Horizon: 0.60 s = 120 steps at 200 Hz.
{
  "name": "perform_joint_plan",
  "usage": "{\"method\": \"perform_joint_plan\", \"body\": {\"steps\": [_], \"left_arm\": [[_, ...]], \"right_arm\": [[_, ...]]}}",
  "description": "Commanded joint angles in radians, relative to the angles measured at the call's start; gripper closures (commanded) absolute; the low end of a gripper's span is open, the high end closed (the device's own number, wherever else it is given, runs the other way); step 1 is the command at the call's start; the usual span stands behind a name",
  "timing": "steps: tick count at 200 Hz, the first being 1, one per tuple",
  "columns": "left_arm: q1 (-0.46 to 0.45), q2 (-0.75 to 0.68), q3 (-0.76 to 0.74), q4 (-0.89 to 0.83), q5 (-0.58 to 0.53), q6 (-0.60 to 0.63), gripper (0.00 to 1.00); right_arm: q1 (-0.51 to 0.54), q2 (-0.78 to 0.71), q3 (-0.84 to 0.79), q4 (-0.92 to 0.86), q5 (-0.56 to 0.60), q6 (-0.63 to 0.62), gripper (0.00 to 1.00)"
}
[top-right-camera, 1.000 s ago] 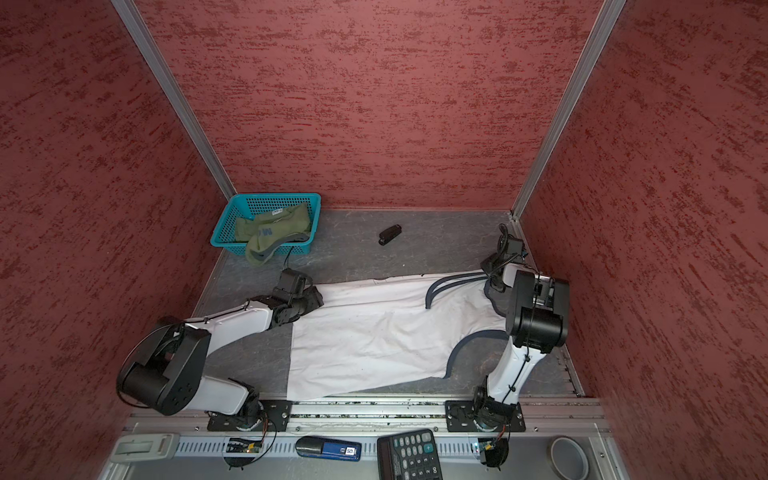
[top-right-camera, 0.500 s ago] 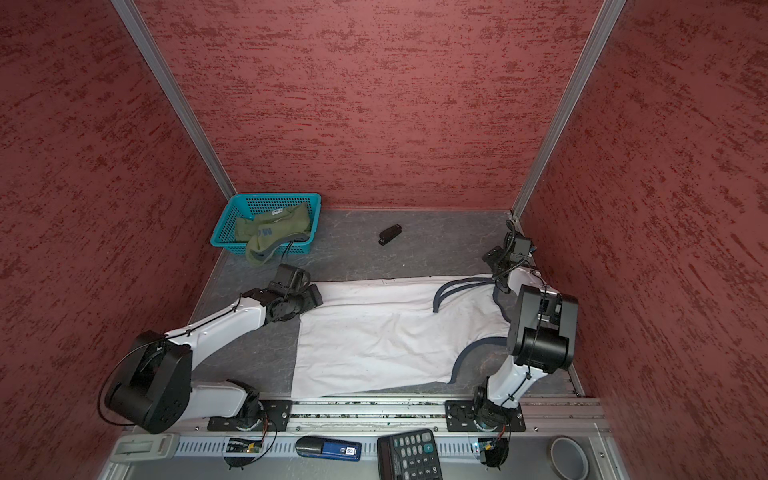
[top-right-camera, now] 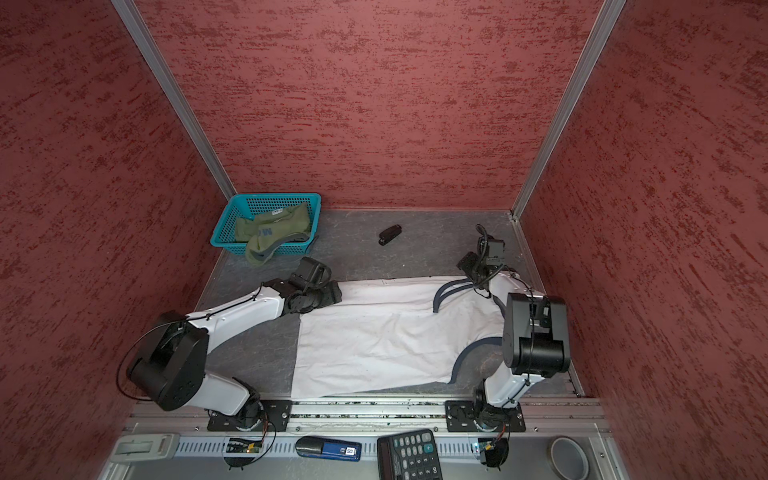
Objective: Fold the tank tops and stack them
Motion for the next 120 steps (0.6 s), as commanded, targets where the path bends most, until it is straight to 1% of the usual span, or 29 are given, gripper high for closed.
{"method": "perform_joint_plan", "body": {"steps": [1,24,57,78,93,105,120], "left_arm": [[-0.003,0.072,0.021,0.023,0.021,-0.003,0.10],[0.002,0.124,0.015,0.033,0.019,-0.013,0.10],[0.044,0.155,-0.038,0.056,0.015,-0.053,0.09],[0.072,0.152,-0.085,0.084,0.021,-0.064,0.09],[0.077,0.153,-0.095,0.084,0.015,-0.059,0.09],[0.079,0.151,-0.097,0.081,0.010,-0.055,0.09],[0.080,0.147,-0.101,0.082,0.008,-0.055,0.09]], "right_arm": [[0.040,0.000,-0.047,0.002,-0.022,-0.009,0.32],[0.046,0.023,-0.078,0.003,-0.044,-0.015,0.37],[0.043,0.026,-0.111,-0.015,0.023,-0.026,0.47],[0.034,0.056,-0.107,0.012,0.020,-0.029,0.62],[0.034,0.070,-0.088,0.024,0.014,-0.027,0.69],[0.034,0.072,-0.078,0.034,-0.002,-0.021,0.71],[0.037,0.060,-0.070,0.038,-0.020,-0.011,0.71]]}}
